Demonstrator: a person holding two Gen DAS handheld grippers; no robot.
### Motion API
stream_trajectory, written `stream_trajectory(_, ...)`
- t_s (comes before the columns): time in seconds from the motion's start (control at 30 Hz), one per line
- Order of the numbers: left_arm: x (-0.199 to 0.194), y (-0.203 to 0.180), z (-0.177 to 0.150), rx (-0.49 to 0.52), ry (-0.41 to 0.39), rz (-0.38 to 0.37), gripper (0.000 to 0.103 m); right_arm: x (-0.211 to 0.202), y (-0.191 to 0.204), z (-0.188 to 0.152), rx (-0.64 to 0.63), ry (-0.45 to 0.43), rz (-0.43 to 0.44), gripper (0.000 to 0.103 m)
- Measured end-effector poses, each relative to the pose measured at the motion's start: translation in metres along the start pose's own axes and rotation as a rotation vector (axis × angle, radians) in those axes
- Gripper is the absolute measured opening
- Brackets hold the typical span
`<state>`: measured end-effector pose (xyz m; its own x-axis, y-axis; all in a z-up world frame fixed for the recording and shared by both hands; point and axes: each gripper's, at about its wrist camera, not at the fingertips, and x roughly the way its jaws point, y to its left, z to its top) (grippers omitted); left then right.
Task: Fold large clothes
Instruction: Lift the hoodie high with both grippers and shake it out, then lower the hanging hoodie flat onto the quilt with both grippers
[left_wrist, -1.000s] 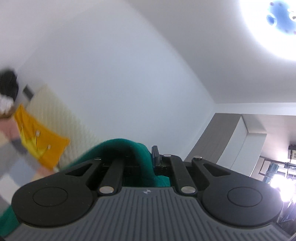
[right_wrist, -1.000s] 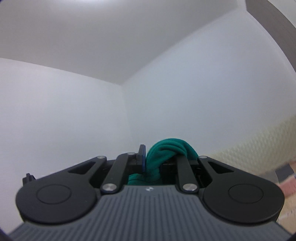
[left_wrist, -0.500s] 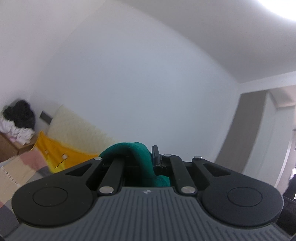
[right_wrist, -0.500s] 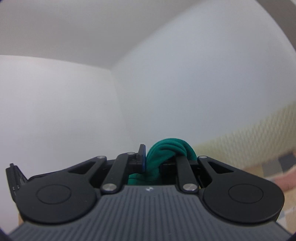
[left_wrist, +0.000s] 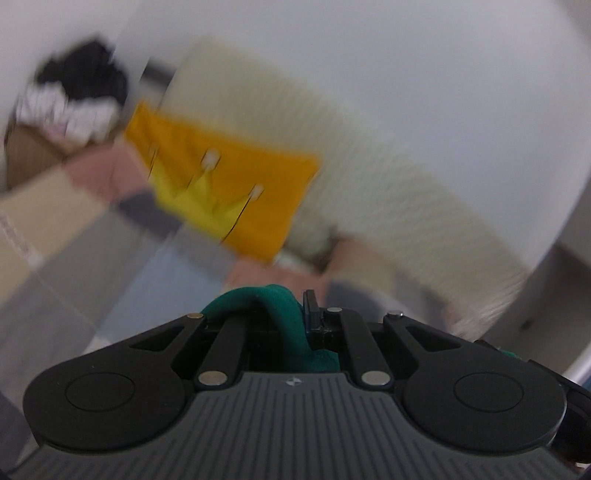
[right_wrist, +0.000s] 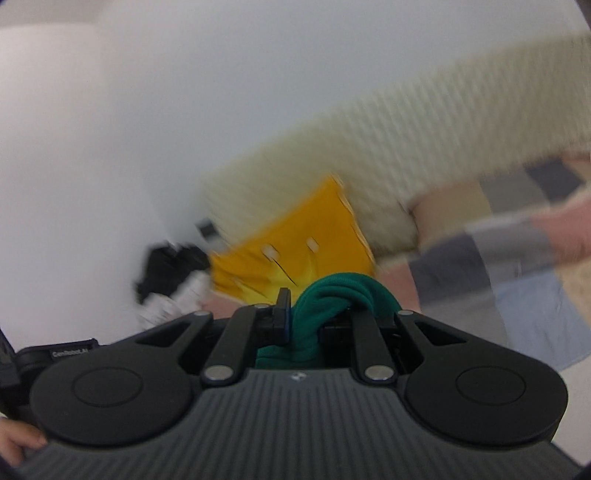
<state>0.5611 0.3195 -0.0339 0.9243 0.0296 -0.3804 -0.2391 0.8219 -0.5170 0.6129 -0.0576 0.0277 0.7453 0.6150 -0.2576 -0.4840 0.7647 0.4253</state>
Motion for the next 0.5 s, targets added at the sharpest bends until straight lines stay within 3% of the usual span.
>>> stream_trajectory(0.07, 0.066, 0.032, -0.012, -0.010, 0.050, 0.013, 0.011, 0.045, -0.021, -0.027, 0.017, 0.038, -0.033, 0.017)
stream_trajectory(0.17, 0.132, 0.067, -0.025, -0.017, 0.119, 0.036, 0.011, 0.092, -0.044, -0.061, 0.043, 0.104, -0.080, 0.017)
stream_trajectory(0.27, 0.200, 0.100, -0.037, -0.028, 0.207, 0.072, 0.011, 0.118, -0.056, -0.089, 0.050, 0.166, -0.121, 0.017)
stream_trajectory(0.4, 0.234, 0.116, -0.054, -0.002, 0.298, 0.122, 0.012, 0.135, -0.071, -0.117, 0.067, 0.239, -0.159, 0.017)
stream_trajectory(0.5, 0.237, 0.118, -0.063, 0.009, 0.361, 0.150, 0.012, 0.145, -0.078, -0.136, 0.073, 0.282, -0.183, 0.018)
